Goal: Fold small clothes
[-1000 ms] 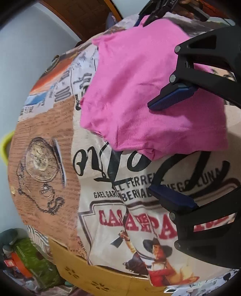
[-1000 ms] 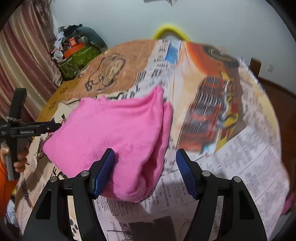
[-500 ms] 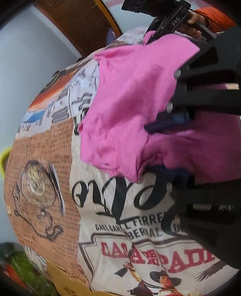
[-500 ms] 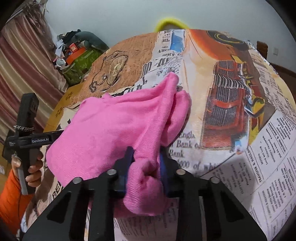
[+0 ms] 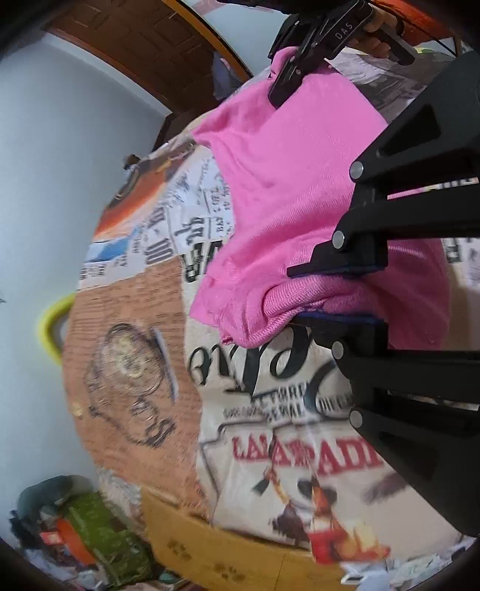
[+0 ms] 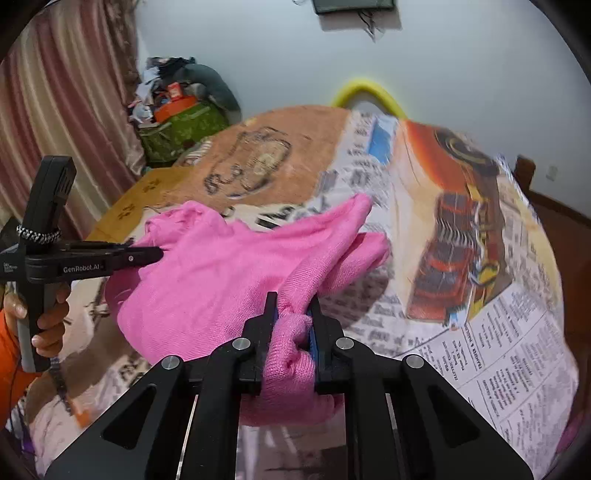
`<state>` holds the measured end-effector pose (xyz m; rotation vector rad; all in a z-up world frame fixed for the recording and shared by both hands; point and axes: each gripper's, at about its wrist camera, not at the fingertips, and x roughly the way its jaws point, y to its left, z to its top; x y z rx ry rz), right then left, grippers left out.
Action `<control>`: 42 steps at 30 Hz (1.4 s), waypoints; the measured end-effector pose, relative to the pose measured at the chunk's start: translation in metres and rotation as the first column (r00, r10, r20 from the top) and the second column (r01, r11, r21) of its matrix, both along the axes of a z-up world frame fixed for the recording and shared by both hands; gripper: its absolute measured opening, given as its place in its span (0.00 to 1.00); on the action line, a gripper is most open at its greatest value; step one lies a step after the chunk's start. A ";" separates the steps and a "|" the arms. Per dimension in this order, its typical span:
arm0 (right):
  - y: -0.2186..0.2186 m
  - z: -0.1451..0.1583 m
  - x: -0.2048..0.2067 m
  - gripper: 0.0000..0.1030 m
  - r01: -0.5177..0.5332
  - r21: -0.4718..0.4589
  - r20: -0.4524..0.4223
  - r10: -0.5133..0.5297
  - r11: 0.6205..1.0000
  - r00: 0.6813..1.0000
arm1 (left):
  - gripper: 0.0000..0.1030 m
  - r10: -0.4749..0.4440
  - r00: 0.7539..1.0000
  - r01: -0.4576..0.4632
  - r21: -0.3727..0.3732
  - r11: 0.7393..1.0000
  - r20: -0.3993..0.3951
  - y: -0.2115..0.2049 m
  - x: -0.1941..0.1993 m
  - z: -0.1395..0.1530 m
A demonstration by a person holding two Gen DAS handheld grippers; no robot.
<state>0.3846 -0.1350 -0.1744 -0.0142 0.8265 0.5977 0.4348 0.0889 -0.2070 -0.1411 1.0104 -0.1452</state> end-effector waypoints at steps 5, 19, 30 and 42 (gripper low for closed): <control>0.018 0.029 -0.024 0.11 -0.039 0.015 0.059 0.038 0.999 0.998 | 0.15 0.021 0.996 -0.023 0.026 0.999 0.086 0.018 -0.036 0.044; 0.095 0.040 -0.067 0.11 -0.140 0.082 0.051 0.136 0.987 0.989 | 0.15 0.119 0.988 -0.126 0.076 0.989 0.098 0.101 -0.117 0.058; 0.126 -0.042 -0.086 0.12 -0.182 -0.035 -0.122 0.177 0.983 0.977 | 0.20 0.136 0.985 -0.124 0.110 0.986 -0.110 0.128 -0.137 -0.053; 0.098 -0.043 -0.100 0.39 -0.180 -0.126 -0.132 0.163 0.976 0.978 | 0.47 0.272 0.957 -0.243 0.240 0.940 -0.098 0.167 -0.166 -0.060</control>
